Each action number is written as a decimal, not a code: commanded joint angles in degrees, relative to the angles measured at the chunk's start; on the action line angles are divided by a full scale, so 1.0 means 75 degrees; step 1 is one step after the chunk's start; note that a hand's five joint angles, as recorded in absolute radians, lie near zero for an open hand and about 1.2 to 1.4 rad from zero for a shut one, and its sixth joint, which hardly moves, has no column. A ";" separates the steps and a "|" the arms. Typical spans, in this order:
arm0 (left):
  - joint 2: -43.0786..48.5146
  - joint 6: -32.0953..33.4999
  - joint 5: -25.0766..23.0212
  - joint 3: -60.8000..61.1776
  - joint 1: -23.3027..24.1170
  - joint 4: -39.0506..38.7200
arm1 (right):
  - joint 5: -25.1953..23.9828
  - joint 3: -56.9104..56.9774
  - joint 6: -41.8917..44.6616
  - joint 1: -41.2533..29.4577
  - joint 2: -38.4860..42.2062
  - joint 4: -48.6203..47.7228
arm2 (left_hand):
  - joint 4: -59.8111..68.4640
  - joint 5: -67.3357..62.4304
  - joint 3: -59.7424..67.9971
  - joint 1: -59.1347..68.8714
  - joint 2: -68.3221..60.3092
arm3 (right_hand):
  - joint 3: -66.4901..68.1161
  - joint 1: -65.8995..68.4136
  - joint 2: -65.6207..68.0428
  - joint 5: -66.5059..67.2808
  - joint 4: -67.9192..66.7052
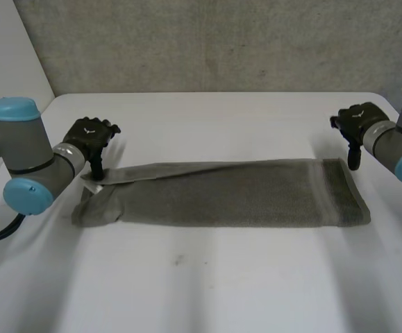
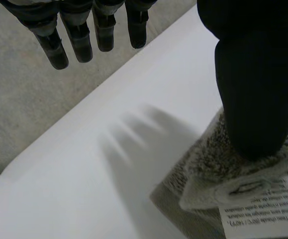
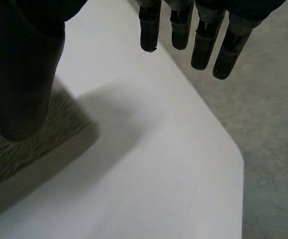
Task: Fold the towel.
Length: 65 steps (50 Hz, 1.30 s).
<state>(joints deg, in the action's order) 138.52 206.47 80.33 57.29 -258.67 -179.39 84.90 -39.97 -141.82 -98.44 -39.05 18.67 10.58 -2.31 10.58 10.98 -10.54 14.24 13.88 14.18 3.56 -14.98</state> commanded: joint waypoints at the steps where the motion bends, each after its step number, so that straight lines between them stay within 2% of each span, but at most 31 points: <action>1: -0.0712 -0.0025 0.0023 0.0154 0.0013 0.0036 | -0.0046 -0.0108 -0.1189 0.0013 -0.0758 -0.0614 | -0.0078 0.0308 -0.0078 -0.0131 0.0072 | -0.0566 -0.0517 -0.0558 -0.0475 0.0664; 3: -0.1008 -0.0025 0.0023 0.0319 0.0013 0.0048 | -0.0070 -0.0597 -0.1492 0.0048 -0.1400 -0.0812 | -0.0078 0.0308 -0.0078 -0.0131 0.0072 | -0.0566 -0.0517 -0.0558 -0.0475 0.0664; 9: -0.2481 -0.0025 -0.0012 0.1558 0.0012 0.0013 | -0.0175 -0.1596 -0.1575 0.0106 -0.2446 -0.1094 | -0.0078 0.0308 -0.0078 -0.0131 0.0072 | -0.0566 -0.0517 -0.0558 -0.0475 0.0664; 13: -0.3571 -0.0037 -0.0024 0.2729 0.0047 0.0001 | -0.0630 -0.3009 -0.1564 0.0118 -0.3520 -0.1363 | -0.0049 0.0280 -0.0049 -0.0103 0.0043 | -0.0566 -0.0517 -0.0558 -0.0475 0.0664; 14: -0.3574 -0.0037 -0.0024 0.2733 0.0048 0.0001 | -0.0632 -0.3014 -0.1564 0.0118 -0.3524 -0.1364 | -0.0049 0.0280 -0.0049 -0.0102 0.0043 | -0.0566 -0.0517 -0.0558 -0.0475 0.0664; 16: -0.3867 -0.0037 -0.0024 0.3131 0.0071 0.0001 | -0.0982 -0.3935 -0.1541 0.0188 -0.4107 -0.1434 | 0.0018 0.0212 0.0018 -0.0035 -0.0024 | -0.0566 -0.0517 -0.0558 -0.0475 0.0664; 22: -0.4488 -0.0037 0.0000 0.4479 0.0083 -0.0022 | -0.1429 -0.5217 -0.1505 0.0751 -0.4567 -0.1481 | 0.0265 -0.0034 0.0265 0.0212 -0.0271 | -0.0566 -0.0517 -0.0558 -0.0475 0.0664; 24: -0.4547 -0.0037 0.0000 0.4725 0.0083 -0.0022 | -0.1919 -0.5998 -0.1493 0.1077 -0.4707 -0.1702 | 0.0265 -0.0034 0.0265 0.0212 -0.0271 | -0.0566 -0.0517 -0.0558 -0.0475 0.0664; 27: -0.4559 -0.0259 0.0000 0.5135 0.0083 -0.0151 | -0.2295 -0.6737 -0.1482 0.1394 -0.4824 -0.2054 | 0.0265 -0.0034 0.0265 0.0212 -0.0271 | -0.0174 -0.0126 -0.0167 -0.0084 0.0273; 33: -0.4547 -0.1463 0.0023 0.5627 0.0071 -0.0584 | -0.2660 -0.7654 -0.1470 0.1841 -0.4801 -0.2735 | 0.0220 0.0010 0.0220 0.0167 -0.0226 | -0.0173 -0.0124 -0.0165 -0.0082 0.0272; 37: -0.4594 -0.2354 0.0046 0.5732 0.0071 -0.0678 | -0.2765 -0.8052 -0.1377 0.1876 -0.4300 -0.3600 | -0.0049 0.0280 -0.0049 -0.0102 0.0043 | -0.0151 -0.0102 -0.0143 -0.0060 0.0250; 42: -0.4699 -0.2790 0.0210 0.6013 0.0036 -0.1122 | -0.2683 -0.8065 -0.0886 0.1876 -0.3760 -0.3883 | -0.0049 0.0280 -0.0049 -0.0102 0.0043 | 0.0341 0.0389 0.0348 0.0431 -0.0242; 48: -0.5061 -0.2837 0.0339 0.6575 0.0013 -0.2094 | -0.2765 -0.8029 -0.0427 0.1923 -0.3489 -0.3907 | -0.0049 0.0280 -0.0049 -0.0102 0.0043 | 0.0947 0.0996 0.0955 0.1038 -0.0848; 54: -0.5332 -0.2849 0.0433 0.6858 0.0059 -0.2589 | -0.2765 -0.8053 -0.0392 0.1923 -0.3325 -0.3895 | -0.0027 0.0257 -0.0027 -0.0080 0.0021 | 0.1775 0.1824 0.1783 0.1865 -0.1676; 59: -0.5484 -0.2849 0.0983 0.7092 0.0129 -0.2998 | -0.2777 -0.8088 -0.0368 0.1923 -0.3278 -0.3895 | 0.0018 0.0213 0.0018 -0.0035 -0.0024 | 0.2384 0.2433 0.2392 0.2474 -0.2285; 61: -0.5484 -0.2849 0.1054 0.7104 0.0165 -0.3057 | -0.2777 -0.8088 -0.0368 0.1911 -0.3231 -0.3907 | 0.0018 0.0212 0.0018 -0.0035 -0.0024 | 0.3833 0.3882 0.3841 0.3924 -0.3734; 65: -0.5484 -0.2849 0.1090 0.7104 0.0223 -0.3069 | -0.2777 -0.8088 -0.0368 0.1899 -0.3219 -0.3919 | 0.0018 0.0212 0.0018 -0.0035 -0.0024 | 0.5142 0.5191 0.5150 0.5233 -0.5043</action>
<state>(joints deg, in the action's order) 97.35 185.09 87.38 110.48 -257.59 -201.94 64.08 -100.60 -144.53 -84.08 -63.44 -10.60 9.75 -1.82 9.70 10.14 -9.72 46.30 46.19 46.54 36.43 -46.30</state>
